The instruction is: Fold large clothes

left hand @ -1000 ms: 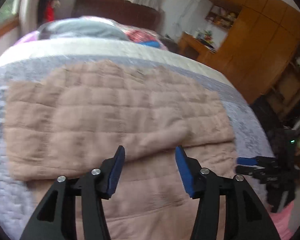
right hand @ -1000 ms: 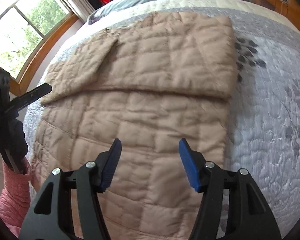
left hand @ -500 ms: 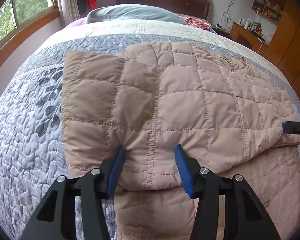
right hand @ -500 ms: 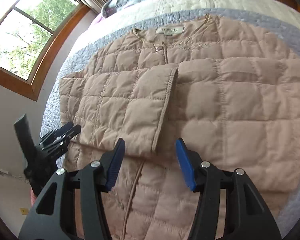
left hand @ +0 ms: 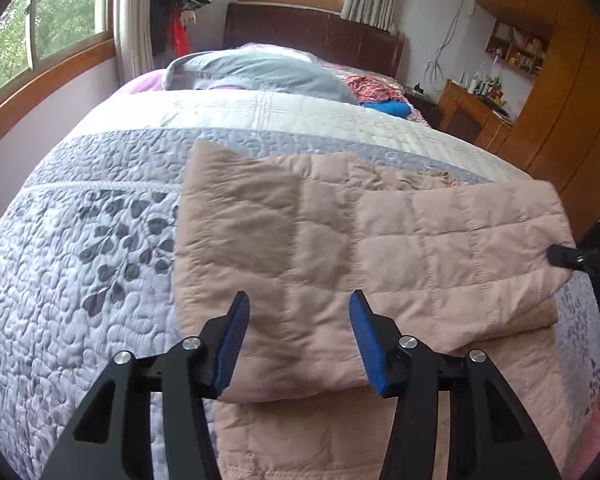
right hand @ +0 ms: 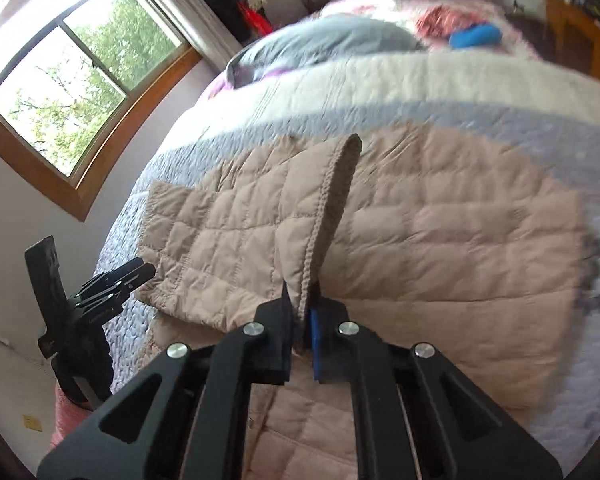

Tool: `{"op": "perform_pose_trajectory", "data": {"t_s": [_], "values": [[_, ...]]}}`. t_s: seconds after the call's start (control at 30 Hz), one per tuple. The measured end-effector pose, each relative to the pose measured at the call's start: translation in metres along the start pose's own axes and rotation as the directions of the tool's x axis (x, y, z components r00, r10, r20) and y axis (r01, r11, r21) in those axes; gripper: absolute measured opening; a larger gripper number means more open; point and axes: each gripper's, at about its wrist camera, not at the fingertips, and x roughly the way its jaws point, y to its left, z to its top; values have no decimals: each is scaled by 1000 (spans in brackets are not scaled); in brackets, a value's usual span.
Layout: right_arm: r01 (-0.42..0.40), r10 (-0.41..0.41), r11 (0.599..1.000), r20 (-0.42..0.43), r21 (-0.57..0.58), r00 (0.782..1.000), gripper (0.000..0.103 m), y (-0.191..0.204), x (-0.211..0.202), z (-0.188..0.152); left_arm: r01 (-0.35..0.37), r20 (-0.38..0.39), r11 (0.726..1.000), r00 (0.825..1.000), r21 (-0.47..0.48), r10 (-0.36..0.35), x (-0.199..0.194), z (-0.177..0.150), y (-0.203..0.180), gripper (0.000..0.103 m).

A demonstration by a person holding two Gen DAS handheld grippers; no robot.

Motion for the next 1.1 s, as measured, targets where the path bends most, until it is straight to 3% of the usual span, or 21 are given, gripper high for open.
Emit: {"op": "perform_pose_trajectory", "data": {"t_s": [0.17,0.3,0.53,0.67,0.8,0.93,1.0,1.1], "values": [[108,-111,993,75,49,991,5,-38,-52,-4,5,-33,999,999,42,-3,26,7,-22,52],[156,-163,981,59,116,985,5,-76,-56,-13,-11,-77,998,997,69,16,53,2,-32,52],[181,-169,956,-73,230,983,6,-125,19,-46,-19,-119,996,993,85,29,83,-10,-32,53],[140,-121,949,-85,282,989,7,-140,44,-60,-28,-120,995,992,95,40,87,-13,-33,53],[178,-169,946,-57,271,984,14,-129,28,-58,-46,-134,995,989,87,58,80,-7,-34,52],[266,-292,944,123,194,948,15,-85,-31,-56,-38,-49,997,998,70,42,40,-4,-42,50],[228,-247,963,135,144,959,15,-59,-36,-55,-30,-27,997,999,68,32,29,-3,-56,50],[124,-130,989,67,77,989,14,-26,-15,-52,1,-30,996,1000,89,2,28,-6,-80,50]]}}
